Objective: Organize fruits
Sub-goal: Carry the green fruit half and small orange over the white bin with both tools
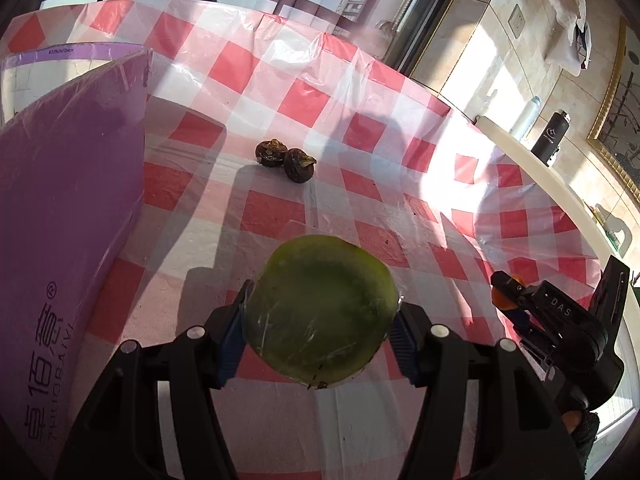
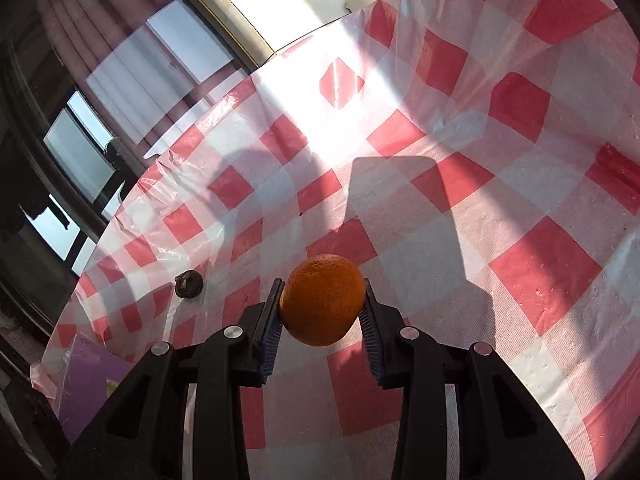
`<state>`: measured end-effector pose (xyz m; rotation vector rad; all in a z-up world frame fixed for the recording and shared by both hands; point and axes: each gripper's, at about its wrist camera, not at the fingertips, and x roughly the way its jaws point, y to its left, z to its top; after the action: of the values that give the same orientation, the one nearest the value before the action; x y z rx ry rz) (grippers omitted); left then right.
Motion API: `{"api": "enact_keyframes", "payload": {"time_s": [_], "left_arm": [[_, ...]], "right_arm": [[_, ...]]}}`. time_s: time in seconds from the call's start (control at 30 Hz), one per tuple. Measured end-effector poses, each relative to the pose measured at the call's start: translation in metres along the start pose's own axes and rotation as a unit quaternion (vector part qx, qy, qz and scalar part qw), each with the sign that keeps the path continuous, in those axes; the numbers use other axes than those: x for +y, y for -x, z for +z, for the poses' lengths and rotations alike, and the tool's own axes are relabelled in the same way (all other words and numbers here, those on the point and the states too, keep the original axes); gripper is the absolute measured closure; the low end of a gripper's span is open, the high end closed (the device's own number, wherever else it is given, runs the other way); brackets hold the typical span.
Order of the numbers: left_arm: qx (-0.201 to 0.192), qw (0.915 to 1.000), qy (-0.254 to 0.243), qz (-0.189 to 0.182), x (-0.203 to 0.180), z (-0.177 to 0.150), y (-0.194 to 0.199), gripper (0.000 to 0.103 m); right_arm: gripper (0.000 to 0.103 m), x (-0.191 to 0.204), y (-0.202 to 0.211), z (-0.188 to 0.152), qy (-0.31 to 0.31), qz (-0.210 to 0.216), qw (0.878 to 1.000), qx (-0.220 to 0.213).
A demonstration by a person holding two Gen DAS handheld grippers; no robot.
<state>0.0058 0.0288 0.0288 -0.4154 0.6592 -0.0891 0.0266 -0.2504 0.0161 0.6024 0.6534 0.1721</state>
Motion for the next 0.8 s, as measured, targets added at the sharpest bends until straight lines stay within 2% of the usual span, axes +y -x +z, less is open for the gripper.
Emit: {"api": "enact_keyframes", "payload": {"time_s": [0.07,0.17,0.33,0.47,0.57,0.67,0.8], "left_arm": [[-0.007,0.9999,0.009,0.001,0.004,-0.01,0.016,0.042],[-0.004,1.0,-0.004,-0.004,0.004,-0.025,0.033,0.042],[-0.002,0.9999,-0.012,-0.008,0.004,-0.047,0.059,0.042],[-0.014,0.9988,-0.047,-0.009,-0.009,-0.059,0.08,0.042],[-0.042,0.9967,-0.067,-0.018,-0.02,-0.059,0.103,0.042],[-0.092,0.992,-0.081,-0.029,-0.028,-0.049,0.136,0.042],[-0.15,0.9853,-0.08,-0.023,-0.022,-0.028,0.178,0.042]], "right_arm": [[0.066,0.011,0.024,-0.026,0.022,0.011,1.0,0.001],[0.066,0.022,0.047,-0.051,0.043,0.022,0.999,0.007],[0.066,0.033,0.06,-0.066,0.062,0.023,0.998,0.021],[0.066,0.042,0.069,-0.073,0.076,0.029,0.996,0.024],[0.066,0.05,0.077,-0.075,0.083,0.032,0.996,0.018],[0.066,0.062,0.087,-0.074,0.09,0.041,0.995,0.008],[0.066,0.097,0.098,-0.079,0.129,0.069,0.989,0.0]]}}
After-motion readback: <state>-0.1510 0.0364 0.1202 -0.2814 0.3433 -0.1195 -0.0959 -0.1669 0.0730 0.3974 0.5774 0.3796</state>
